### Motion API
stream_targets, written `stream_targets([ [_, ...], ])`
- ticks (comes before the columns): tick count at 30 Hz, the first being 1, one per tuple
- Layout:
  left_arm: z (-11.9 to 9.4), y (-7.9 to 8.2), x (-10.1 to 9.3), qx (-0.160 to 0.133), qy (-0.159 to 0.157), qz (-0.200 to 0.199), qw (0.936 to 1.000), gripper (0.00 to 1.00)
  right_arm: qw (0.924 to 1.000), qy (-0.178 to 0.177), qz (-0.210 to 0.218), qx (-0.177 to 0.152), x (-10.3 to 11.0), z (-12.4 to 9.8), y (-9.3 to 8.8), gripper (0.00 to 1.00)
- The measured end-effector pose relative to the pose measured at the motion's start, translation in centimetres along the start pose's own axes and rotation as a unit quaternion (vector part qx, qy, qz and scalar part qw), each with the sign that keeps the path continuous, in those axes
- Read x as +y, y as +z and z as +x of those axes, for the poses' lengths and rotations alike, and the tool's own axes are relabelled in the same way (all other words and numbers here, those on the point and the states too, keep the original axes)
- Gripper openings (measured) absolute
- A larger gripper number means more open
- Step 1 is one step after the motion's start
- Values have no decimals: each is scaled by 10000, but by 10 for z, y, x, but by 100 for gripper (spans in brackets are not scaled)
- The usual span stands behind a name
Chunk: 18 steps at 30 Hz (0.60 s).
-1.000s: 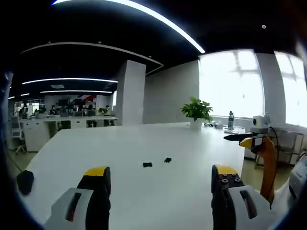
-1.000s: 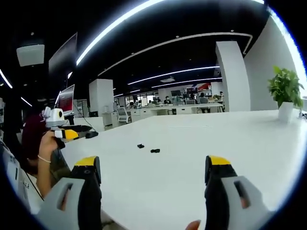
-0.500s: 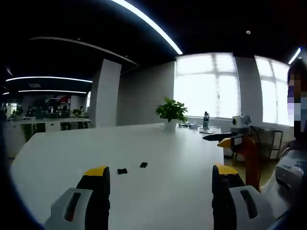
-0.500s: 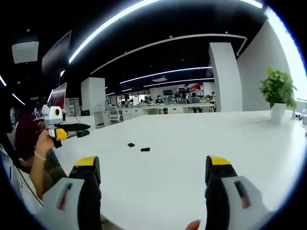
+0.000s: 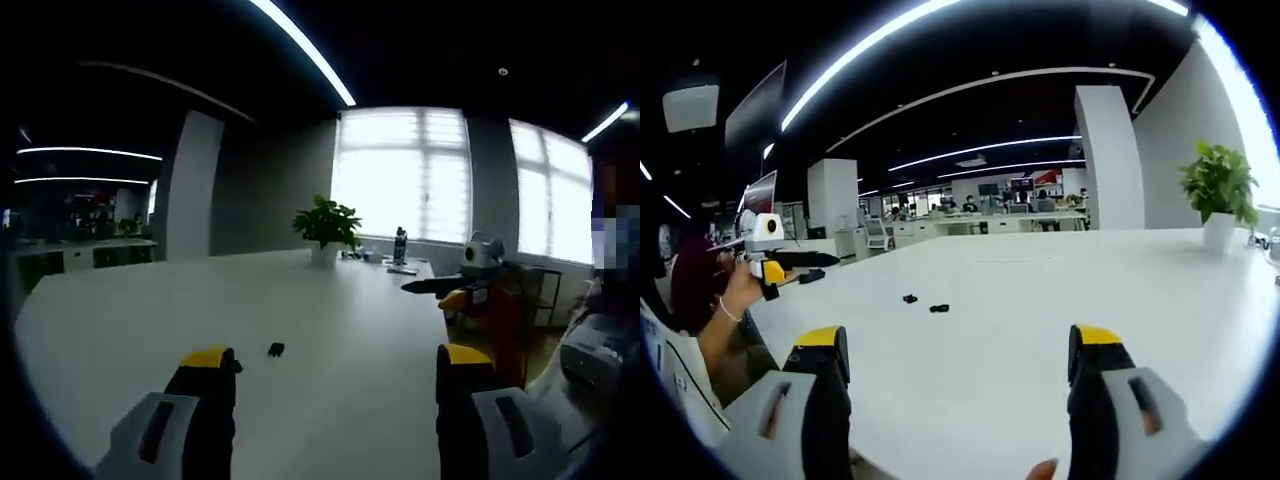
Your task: Snap the two parts of the plastic buckle together until the buckle closes and remains connected.
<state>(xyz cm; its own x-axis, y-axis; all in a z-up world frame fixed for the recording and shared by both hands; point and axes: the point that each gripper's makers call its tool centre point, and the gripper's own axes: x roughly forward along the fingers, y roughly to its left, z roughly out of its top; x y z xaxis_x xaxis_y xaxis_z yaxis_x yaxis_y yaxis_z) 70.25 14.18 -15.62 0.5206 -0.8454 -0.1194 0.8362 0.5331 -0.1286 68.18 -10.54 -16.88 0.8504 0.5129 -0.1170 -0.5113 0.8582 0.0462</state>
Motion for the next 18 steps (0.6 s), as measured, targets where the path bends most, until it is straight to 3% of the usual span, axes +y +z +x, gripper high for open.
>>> stream_targets([
  [4,5,1,18,-2,26,39,10000,82,10000,10,-14,12,1,2,2,91],
  [8,13,-13,33,442,116,186,9988,83,10000,73,-13,-10,5,4,4,91],
  [18,32,-16,41,638,167,460,9968,81,10000,66,35,42,1,3,0,91],
])
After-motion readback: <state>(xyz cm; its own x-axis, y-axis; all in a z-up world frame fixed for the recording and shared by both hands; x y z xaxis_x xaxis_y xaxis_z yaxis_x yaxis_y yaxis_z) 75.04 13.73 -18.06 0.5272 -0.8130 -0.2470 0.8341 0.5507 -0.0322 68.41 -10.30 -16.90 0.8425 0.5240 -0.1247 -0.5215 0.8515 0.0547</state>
